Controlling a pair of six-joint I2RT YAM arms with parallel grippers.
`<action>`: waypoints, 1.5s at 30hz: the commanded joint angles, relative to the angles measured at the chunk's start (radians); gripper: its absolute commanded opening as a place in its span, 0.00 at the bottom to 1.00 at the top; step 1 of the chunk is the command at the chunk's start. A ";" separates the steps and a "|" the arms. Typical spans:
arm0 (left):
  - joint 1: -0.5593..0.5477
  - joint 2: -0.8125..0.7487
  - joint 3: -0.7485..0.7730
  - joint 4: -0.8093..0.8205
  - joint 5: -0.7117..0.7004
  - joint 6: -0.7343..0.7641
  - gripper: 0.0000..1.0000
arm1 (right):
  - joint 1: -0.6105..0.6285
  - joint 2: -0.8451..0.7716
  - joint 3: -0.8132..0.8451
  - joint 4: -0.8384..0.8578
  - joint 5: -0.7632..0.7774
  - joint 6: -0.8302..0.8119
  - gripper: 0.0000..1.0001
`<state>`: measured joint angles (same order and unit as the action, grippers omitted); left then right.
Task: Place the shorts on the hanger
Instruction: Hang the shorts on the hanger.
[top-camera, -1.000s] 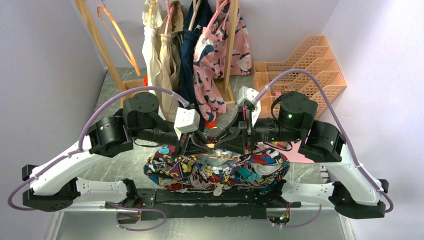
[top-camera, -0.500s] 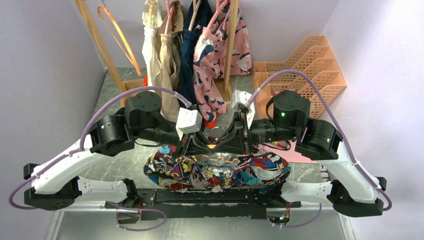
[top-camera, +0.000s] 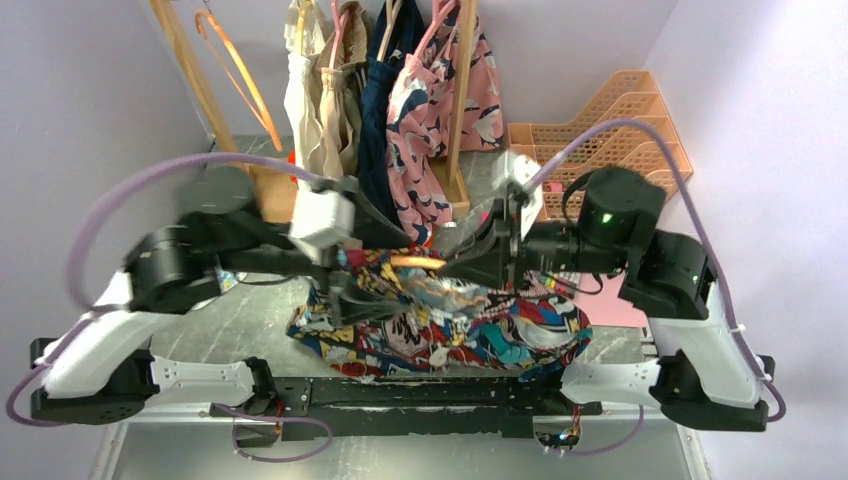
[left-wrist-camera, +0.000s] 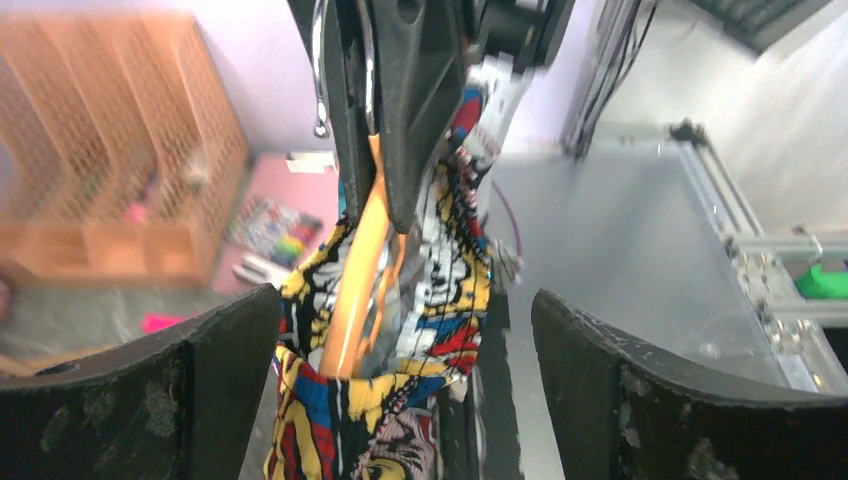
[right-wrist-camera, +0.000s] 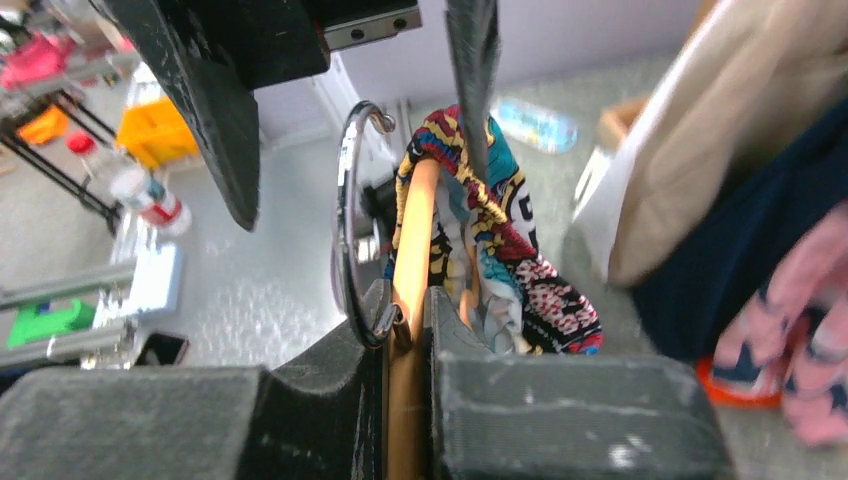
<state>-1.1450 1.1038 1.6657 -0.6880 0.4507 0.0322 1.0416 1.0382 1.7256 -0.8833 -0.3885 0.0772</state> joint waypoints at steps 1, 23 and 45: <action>0.002 -0.110 0.220 0.085 0.022 0.014 0.98 | -0.001 0.104 0.338 0.074 -0.113 -0.015 0.00; 0.001 -0.197 0.253 0.073 -0.022 0.079 0.98 | -0.001 0.131 0.379 0.089 -0.185 0.002 0.00; 0.002 0.129 0.217 -0.168 0.004 0.166 0.94 | -0.001 -0.014 0.065 -0.035 0.084 -0.101 0.00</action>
<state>-1.1450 1.1801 1.8828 -0.7753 0.4328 0.1585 1.0416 1.0672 1.7885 -0.9600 -0.2768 -0.0086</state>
